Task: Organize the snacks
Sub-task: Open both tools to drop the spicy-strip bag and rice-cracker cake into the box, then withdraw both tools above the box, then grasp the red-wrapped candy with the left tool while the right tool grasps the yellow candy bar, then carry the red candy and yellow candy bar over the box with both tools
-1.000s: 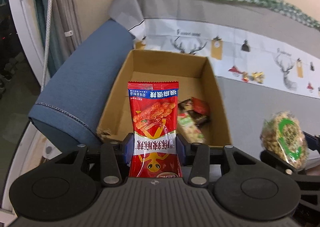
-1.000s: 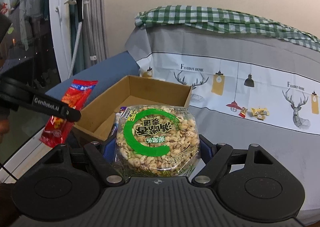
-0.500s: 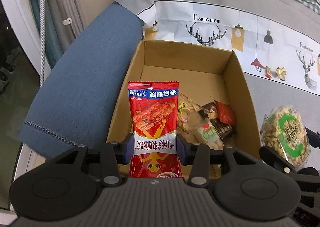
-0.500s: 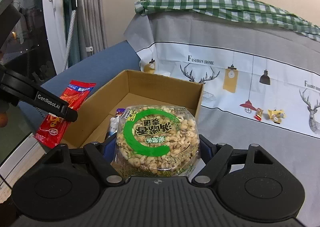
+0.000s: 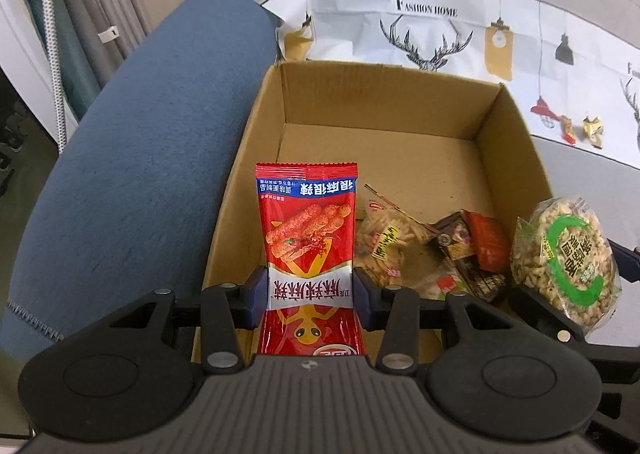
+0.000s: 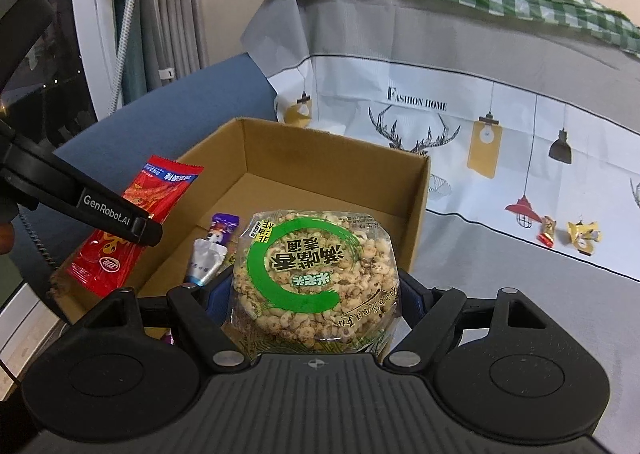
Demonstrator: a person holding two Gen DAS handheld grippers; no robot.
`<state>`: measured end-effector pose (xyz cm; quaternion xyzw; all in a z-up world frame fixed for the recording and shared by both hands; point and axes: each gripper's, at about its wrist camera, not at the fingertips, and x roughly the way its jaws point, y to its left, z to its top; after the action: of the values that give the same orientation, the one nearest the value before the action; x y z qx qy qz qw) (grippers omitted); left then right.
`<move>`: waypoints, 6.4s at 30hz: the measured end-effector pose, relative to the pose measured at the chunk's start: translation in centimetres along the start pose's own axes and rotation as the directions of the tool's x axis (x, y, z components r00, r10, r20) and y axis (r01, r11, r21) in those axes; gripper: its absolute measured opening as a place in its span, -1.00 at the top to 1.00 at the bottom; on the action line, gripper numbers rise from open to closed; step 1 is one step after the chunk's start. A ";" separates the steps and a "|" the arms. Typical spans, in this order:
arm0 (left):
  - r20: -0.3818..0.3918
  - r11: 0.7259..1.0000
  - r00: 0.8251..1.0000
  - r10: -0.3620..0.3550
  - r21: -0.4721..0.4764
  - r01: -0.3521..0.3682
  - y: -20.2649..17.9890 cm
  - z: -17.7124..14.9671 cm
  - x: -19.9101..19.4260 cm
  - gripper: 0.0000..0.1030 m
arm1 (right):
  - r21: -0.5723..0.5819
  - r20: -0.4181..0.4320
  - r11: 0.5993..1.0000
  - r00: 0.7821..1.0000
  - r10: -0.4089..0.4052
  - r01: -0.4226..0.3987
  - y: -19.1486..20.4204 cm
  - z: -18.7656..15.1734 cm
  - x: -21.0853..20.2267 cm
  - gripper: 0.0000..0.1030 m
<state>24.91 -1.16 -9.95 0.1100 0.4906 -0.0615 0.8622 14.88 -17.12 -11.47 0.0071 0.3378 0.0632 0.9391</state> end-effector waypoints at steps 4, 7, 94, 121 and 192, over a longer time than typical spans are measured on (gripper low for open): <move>-0.015 1.000 1.000 0.007 0.006 -0.006 0.1 0.5 1.7 0.06 | -0.005 -0.019 1.000 1.000 -0.006 0.006 -0.1 0.2 2.0 -0.57; -0.025 1.000 1.000 0.009 0.013 -0.009 0.0 0.9 2.7 0.06 | -0.007 -0.031 1.000 0.999 -0.011 0.010 -0.3 0.1 3.2 -0.57; 0.057 0.994 0.996 0.073 0.072 -0.077 -6.4 -17.3 -15.2 -0.99 | 0.044 0.127 0.999 0.992 -0.016 0.011 0.8 -8.2 -20.9 -0.99; 0.049 0.988 0.991 0.127 0.086 -0.131 -15.3 2.4 -6.0 -0.99 | 0.529 0.071 0.788 0.909 -0.412 0.316 -30.5 -1.8 -0.7 -0.99; 0.101 0.984 0.987 -0.127 0.139 0.112 -9.0 -12.4 -16.8 0.67 | 0.181 0.194 0.979 0.979 0.059 -0.095 -6.6 -9.1 -21.0 0.73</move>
<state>4.10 -6.81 -2.82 0.1341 0.4433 -0.1516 0.8732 -6.21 -26.52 -5.50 0.1153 0.2519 0.0662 0.9586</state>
